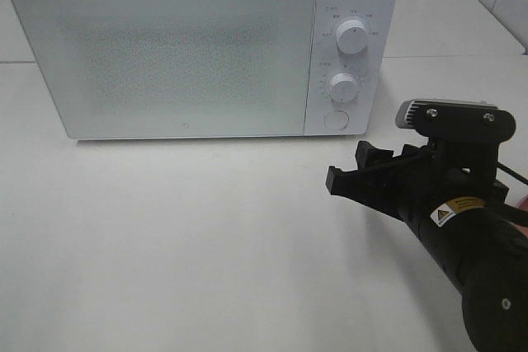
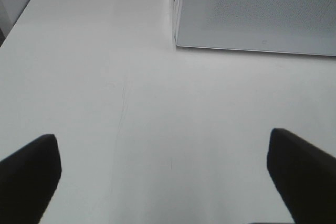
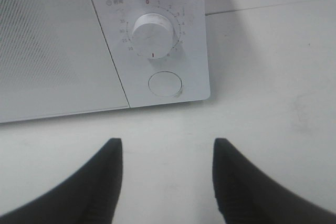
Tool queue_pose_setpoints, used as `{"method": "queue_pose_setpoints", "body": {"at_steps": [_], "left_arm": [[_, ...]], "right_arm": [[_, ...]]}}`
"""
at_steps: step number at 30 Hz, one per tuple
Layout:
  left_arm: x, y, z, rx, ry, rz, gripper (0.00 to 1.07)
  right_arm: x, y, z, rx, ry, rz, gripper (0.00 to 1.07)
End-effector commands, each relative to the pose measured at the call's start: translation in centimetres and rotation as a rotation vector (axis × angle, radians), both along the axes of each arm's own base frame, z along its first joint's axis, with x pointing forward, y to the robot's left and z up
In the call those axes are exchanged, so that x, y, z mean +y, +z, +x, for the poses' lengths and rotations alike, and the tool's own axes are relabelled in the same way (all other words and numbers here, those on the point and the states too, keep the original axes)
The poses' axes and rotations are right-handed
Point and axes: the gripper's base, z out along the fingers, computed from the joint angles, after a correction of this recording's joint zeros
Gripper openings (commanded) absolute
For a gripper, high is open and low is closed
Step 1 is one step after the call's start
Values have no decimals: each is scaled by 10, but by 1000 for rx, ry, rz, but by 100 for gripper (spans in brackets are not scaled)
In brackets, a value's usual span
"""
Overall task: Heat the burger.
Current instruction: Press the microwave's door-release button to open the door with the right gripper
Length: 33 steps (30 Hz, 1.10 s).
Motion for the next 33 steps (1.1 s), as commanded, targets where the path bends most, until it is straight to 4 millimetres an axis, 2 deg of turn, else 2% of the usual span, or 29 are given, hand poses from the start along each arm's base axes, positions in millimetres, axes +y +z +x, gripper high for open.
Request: {"method": "queue_pose_setpoints", "body": {"at_steps": [1, 4, 6, 7, 8, 9, 11, 12, 13, 14, 18, 23, 33], "left_arm": [[-1, 1, -3, -37, -8, -6, 100], [-1, 1, -3, -37, -8, -6, 100], [-1, 1, -3, -37, -8, -6, 100], [-1, 1, -3, -37, -8, -6, 100], [-1, 1, -3, -37, -8, -6, 100], [-1, 1, -3, -37, -8, -6, 100], [-1, 1, -3, -37, -8, -6, 100], [-1, 1, -3, -37, -8, -6, 100], [-1, 1, -3, -37, -8, -6, 100], [-1, 1, -3, -37, -8, -6, 100], [-1, 1, -3, -37, -8, -6, 100], [-1, 1, -3, -37, -8, -6, 100], [-1, 1, -3, -37, -8, -6, 100]], "right_arm": [[2, 1, 1, 3, -69, 218, 38], [2, 1, 1, 6, -87, 270, 34], [2, 1, 0, 28, -162, 497, 22], [2, 1, 0, 28, -162, 497, 22], [2, 0, 0, 43, -212, 642, 18], [2, 0, 0, 43, -212, 642, 18], [3, -1, 0, 75, -284, 843, 12], [3, -1, 0, 75, -284, 843, 12], [3, -2, -1, 92, -331, 969, 8], [3, -2, -1, 92, -331, 969, 8], [3, -5, -2, 143, -420, 1168, 0], [4, -7, -3, 173, -452, 1218, 0], [9, -15, 3, 178, -466, 1196, 0]]}}
